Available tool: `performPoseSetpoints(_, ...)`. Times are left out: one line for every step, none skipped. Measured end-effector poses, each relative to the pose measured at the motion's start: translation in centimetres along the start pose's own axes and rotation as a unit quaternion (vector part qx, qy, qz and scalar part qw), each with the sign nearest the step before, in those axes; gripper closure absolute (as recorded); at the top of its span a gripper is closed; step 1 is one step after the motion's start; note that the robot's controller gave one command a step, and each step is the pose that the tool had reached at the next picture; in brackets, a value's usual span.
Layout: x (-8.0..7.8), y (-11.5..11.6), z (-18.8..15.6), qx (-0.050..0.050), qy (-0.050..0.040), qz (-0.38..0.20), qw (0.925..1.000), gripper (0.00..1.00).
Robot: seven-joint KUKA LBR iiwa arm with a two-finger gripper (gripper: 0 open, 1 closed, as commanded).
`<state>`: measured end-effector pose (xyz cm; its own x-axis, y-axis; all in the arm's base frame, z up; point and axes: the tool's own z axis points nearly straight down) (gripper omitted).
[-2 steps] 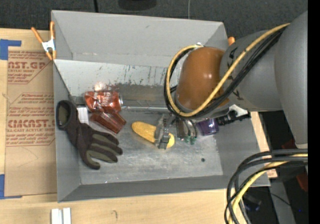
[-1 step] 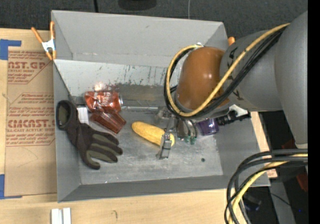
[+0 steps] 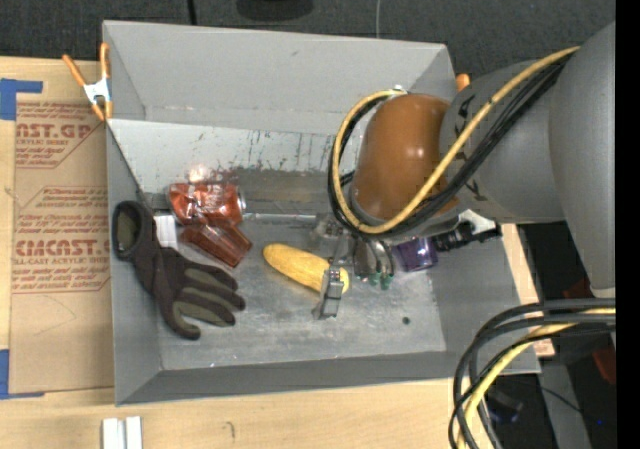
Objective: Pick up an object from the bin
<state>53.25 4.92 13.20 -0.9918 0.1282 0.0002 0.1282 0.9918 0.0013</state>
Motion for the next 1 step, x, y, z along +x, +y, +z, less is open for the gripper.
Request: performPoseSetpoints(0.81, -2.16, 4.56, -0.001, -0.001, 0.064, 0.9979, 1.0)
